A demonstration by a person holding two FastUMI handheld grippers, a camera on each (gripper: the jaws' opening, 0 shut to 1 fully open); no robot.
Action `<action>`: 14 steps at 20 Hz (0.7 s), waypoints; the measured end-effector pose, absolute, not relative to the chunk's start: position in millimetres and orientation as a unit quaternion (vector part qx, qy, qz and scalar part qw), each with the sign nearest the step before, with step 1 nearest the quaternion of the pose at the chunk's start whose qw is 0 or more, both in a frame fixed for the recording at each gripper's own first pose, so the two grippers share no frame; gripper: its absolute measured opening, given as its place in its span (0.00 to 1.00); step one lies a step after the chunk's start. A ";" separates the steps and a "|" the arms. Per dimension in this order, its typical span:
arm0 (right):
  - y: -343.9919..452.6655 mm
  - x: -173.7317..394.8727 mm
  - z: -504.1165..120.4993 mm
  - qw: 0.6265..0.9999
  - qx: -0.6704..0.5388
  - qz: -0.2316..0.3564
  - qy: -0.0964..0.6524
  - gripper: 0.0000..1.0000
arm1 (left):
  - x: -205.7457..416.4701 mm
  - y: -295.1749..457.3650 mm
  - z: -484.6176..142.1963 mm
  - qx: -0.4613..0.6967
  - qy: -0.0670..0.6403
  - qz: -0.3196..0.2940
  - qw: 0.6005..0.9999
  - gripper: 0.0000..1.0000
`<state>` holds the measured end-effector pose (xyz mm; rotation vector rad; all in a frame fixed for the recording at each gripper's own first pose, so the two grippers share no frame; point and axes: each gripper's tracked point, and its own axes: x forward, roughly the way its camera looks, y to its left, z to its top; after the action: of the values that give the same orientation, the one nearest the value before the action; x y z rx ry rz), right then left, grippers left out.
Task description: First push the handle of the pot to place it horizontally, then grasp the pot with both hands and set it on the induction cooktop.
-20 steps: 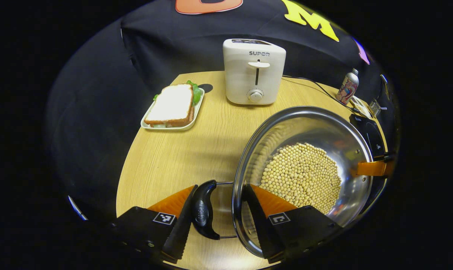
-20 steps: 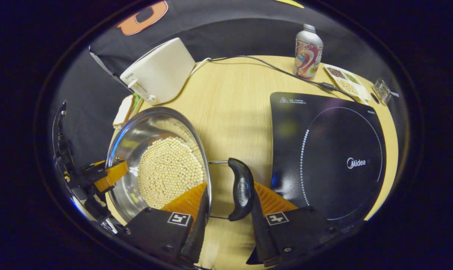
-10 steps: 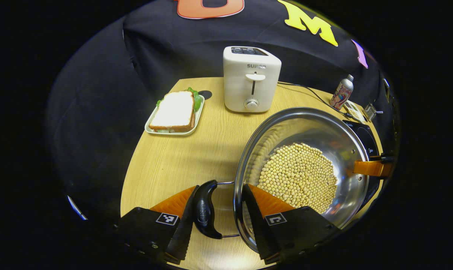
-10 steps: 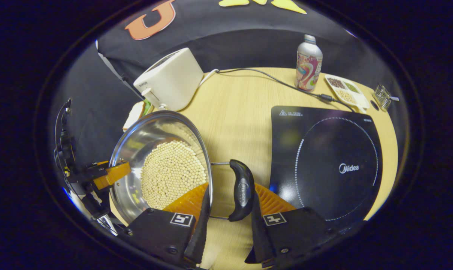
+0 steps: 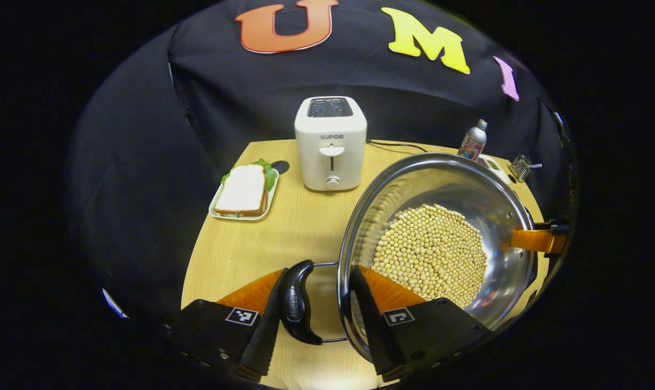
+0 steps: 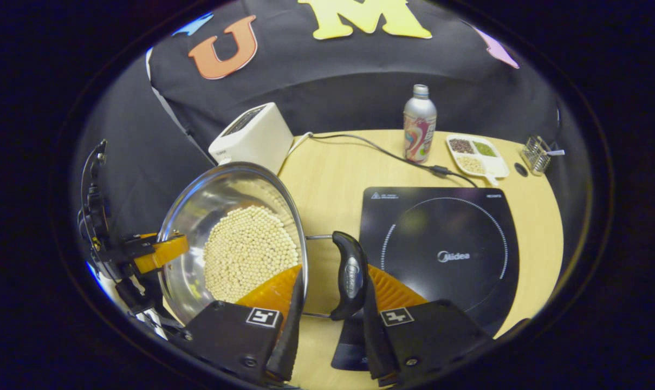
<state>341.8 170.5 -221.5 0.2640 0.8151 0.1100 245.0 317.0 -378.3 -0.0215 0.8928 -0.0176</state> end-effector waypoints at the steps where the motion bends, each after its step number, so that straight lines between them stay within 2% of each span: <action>1: 162.1 337.0 -218.8 0.910 0.130 0.048 0.391 0.51 | 245.4 311.0 -379.1 -0.009 0.428 -0.014 0.903 0.68; 7: 105.5 303.2 -207.6 0.917 0.144 0.010 0.371 0.51 | 258.6 311.4 -387.4 -0.001 0.419 -0.052 0.906 0.68; 8: 95.1 297.8 -205.9 0.918 0.143 0.004 0.369 0.51 | 259.9 309.6 -388.9 0.000 0.418 -0.058 0.907 0.78; 9: 83.2 292.5 -204.7 0.919 0.144 -0.003 0.366 0.51 | 259.7 309.2 -388.2 0.002 0.417 -0.065 0.907 0.68; 14: 21.2 269.8 -202.6 0.920 0.150 -0.027 0.362 0.51 | 272.2 307.5 -395.4 0.006 0.413 -0.088 0.906 0.68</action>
<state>269.8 21.2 -202.6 0.3080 0.7449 -0.0550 272.2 307.5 -395.4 0.0129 0.8533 -0.1811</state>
